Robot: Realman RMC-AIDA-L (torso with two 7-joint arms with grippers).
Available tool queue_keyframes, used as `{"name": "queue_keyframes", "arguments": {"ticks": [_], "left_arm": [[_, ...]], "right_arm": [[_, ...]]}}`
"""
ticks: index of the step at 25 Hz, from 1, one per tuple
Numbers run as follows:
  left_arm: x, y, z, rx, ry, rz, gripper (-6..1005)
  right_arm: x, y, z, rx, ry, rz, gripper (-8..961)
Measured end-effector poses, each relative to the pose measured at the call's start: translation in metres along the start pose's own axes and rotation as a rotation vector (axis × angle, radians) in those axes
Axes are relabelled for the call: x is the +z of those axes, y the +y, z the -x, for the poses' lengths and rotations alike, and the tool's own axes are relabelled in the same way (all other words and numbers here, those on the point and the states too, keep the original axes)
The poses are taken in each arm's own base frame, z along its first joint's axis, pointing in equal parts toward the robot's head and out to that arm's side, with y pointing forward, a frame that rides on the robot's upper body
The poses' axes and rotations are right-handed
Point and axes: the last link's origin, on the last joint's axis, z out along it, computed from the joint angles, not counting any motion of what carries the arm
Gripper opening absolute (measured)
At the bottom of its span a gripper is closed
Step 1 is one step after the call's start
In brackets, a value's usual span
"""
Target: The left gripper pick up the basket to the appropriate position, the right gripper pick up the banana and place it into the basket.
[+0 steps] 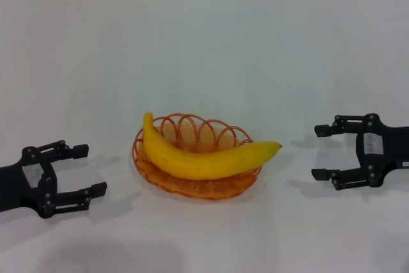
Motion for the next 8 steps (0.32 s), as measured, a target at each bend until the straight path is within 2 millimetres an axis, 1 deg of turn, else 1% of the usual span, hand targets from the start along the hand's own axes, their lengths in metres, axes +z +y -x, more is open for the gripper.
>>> {"name": "queue_keyframes", "arguments": {"ticks": [8], "left_arm": [[0.0044,0.0001,0.0002,-0.004,0.006,0.007,831]], "right_arm": [[0.0049,0.0034,-0.0044,-0.007,-0.003,-0.001,821]]}}
